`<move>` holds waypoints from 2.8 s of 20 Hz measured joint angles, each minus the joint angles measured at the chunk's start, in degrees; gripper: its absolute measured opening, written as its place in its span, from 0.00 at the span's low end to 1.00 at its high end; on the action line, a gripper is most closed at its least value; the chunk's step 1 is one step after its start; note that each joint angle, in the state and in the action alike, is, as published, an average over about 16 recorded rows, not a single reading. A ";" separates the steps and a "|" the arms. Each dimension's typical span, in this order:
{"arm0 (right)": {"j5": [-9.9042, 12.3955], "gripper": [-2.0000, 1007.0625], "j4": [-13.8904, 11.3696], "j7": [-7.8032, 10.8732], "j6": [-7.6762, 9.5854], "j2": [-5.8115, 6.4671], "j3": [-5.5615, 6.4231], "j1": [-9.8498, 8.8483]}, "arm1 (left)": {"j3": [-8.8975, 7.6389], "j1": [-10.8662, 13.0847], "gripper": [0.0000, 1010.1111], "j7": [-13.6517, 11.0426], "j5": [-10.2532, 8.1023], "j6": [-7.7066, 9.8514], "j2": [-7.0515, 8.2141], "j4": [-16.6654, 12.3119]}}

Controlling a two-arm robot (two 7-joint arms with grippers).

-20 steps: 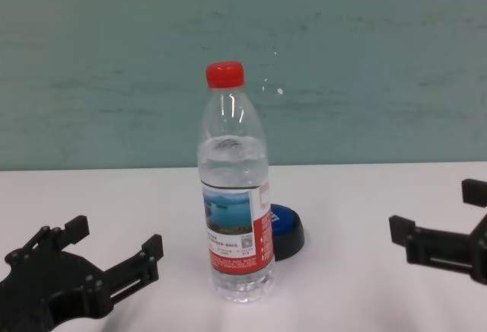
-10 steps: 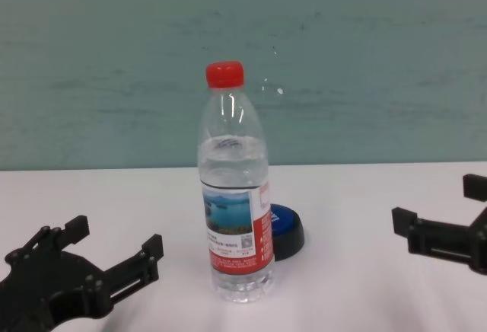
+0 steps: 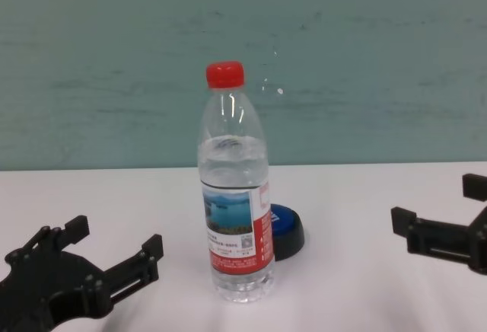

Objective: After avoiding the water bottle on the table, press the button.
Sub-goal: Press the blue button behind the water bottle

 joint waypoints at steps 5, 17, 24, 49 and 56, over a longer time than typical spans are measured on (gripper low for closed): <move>0.00 1.00 -0.07 0.01 0.06 0.02 -0.03 0.01 | 0.00 0.00 0.99 0.00 0.00 0.00 0.00 0.00; 0.43 1.00 0.46 0.79 0.94 1.00 -0.30 2.76 | 0.00 0.00 0.99 0.00 0.00 0.00 0.00 0.00; 1.45 1.00 2.58 2.14 2.05 2.10 -0.75 7.45 | 0.00 0.00 0.99 0.00 0.00 0.00 0.00 0.00; 6.16 1.00 18.00 6.53 1.56 3.42 -6.39 24.83 | 0.00 0.00 0.99 0.00 0.00 0.00 0.00 0.00; 6.87 1.00 22.23 7.91 0.30 3.21 -8.53 28.43 | 0.00 0.00 0.99 0.00 0.00 0.00 0.00 0.00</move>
